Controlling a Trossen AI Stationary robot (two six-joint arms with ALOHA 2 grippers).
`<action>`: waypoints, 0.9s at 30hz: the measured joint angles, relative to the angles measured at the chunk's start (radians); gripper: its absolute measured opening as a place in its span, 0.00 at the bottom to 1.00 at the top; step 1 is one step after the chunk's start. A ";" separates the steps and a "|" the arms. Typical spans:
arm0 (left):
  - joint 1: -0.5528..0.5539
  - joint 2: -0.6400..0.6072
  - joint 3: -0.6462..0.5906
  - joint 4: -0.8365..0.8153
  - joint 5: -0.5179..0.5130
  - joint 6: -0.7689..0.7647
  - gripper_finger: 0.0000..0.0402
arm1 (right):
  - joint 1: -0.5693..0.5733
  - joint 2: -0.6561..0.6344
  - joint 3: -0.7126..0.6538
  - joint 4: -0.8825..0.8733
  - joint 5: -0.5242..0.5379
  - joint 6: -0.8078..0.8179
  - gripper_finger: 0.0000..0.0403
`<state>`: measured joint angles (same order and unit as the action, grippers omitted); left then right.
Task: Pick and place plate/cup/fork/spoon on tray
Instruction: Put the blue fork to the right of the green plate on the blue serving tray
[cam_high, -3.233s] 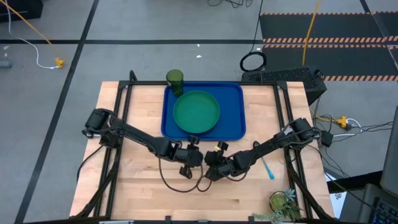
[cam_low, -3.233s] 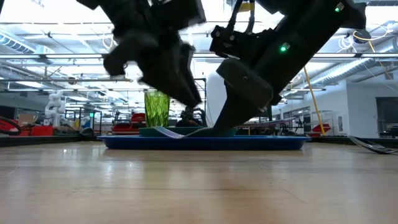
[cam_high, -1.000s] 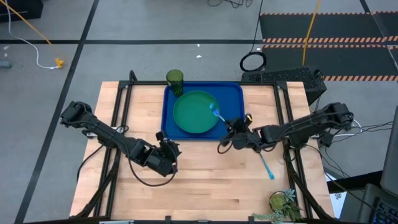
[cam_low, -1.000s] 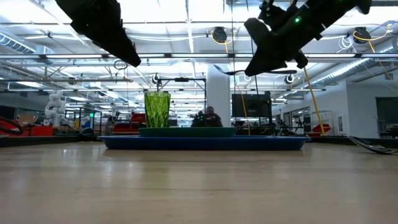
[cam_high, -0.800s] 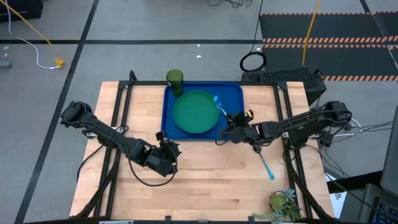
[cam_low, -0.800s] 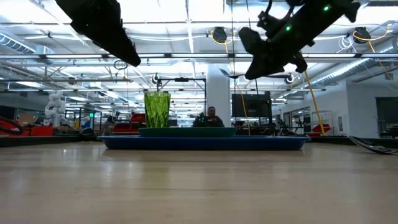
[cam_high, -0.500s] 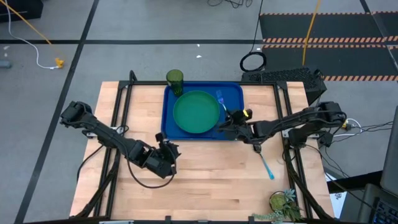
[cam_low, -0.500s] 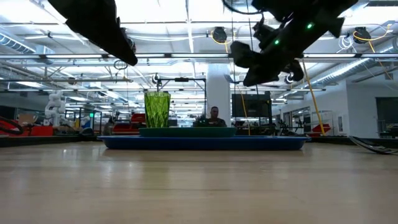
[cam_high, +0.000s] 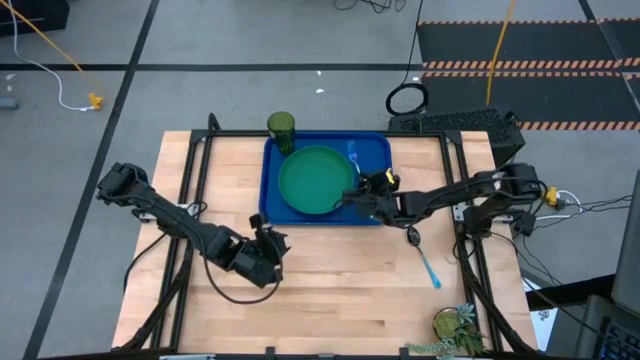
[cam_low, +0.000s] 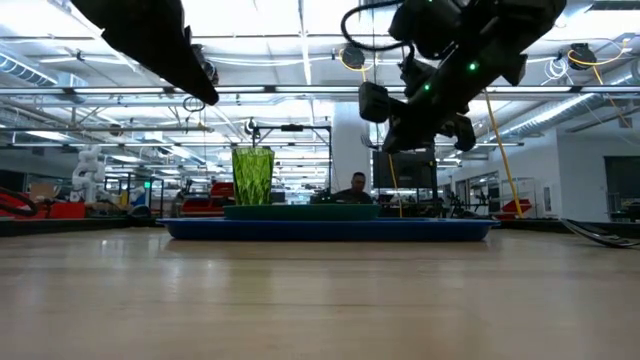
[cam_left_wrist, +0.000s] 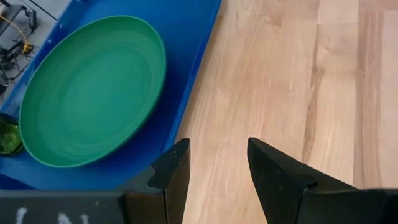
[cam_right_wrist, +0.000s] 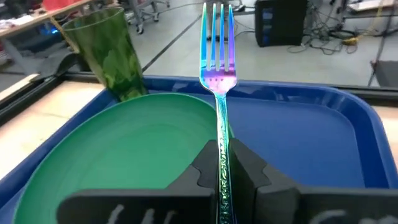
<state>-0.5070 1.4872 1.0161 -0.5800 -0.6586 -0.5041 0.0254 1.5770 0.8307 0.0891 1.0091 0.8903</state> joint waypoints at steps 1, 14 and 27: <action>-0.001 0.000 0.000 0.000 0.000 -0.003 0.41 | 0.000 0.012 0.000 0.002 0.014 0.018 0.01; -0.004 0.000 0.000 0.008 0.000 -0.007 0.41 | -0.030 0.124 0.000 -0.003 0.039 0.131 0.01; -0.004 0.000 0.000 0.010 0.000 -0.014 0.41 | -0.085 0.195 0.000 -0.039 0.008 0.255 0.01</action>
<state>-0.5110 1.4872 1.0161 -0.5700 -0.6582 -0.5181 -0.0597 1.7721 0.8310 0.0505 1.0172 1.1453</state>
